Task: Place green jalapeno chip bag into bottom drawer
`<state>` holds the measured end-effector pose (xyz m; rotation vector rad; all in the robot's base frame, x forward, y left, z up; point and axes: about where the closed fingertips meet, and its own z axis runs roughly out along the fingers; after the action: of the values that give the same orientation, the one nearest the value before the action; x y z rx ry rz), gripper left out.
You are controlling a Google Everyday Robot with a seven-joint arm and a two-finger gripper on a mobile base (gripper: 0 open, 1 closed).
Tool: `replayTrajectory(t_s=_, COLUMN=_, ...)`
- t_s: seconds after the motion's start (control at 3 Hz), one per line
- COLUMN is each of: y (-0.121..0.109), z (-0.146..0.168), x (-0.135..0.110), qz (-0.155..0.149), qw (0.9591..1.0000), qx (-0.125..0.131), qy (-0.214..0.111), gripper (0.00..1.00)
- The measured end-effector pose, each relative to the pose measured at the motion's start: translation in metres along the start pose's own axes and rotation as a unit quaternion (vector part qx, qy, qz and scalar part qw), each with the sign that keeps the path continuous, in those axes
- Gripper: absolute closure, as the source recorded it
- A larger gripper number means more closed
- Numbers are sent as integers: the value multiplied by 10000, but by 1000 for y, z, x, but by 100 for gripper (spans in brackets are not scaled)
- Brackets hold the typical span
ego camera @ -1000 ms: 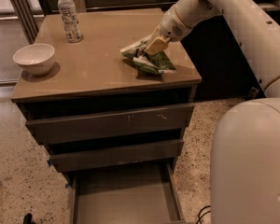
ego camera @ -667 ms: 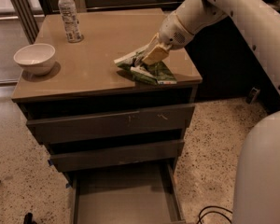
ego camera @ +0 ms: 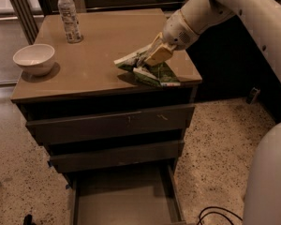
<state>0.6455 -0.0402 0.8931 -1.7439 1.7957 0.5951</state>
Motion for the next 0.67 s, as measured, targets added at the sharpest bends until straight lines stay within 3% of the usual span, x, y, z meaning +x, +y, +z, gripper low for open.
replayTrajectory(t_s=0.33, y=42, z=-21, x=-14, qz=-291, qw=9993, qx=-142, qy=-182, gripper=100)
replayTrajectory(t_s=0.67, y=122, z=-29, x=-15, qz=-222, qw=9973, qx=-631, qy=-301, gripper=100)
